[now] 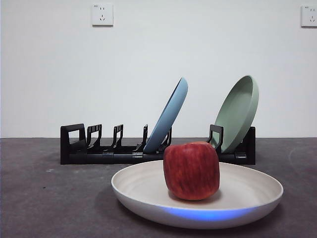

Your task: Take the yellow plate from the plate rack,put the plate on the table,take the apple from the table,put the apple in the plate

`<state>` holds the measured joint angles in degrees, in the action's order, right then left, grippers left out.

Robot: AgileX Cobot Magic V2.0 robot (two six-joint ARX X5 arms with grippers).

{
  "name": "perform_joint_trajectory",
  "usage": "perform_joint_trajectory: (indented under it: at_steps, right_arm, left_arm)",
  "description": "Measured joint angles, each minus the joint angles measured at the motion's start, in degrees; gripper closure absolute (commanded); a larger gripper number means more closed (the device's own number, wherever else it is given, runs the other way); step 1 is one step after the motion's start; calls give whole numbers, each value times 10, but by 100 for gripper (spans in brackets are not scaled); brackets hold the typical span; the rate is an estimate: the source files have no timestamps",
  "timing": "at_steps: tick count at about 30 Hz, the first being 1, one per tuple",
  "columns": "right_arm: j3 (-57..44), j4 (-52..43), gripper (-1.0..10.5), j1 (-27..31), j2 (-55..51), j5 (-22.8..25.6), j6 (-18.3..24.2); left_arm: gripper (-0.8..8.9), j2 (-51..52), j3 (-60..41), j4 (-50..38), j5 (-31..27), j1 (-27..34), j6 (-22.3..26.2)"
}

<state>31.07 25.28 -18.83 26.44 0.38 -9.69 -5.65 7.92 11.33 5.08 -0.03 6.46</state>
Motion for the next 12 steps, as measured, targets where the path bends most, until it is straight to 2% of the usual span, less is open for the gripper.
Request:
perform_joint_trajectory:
  at_steps: [12]
  right_arm:
    - [0,0,945,0,0,0,0]
  left_arm:
    - [815,52,-68,-8,-3,7,-30]
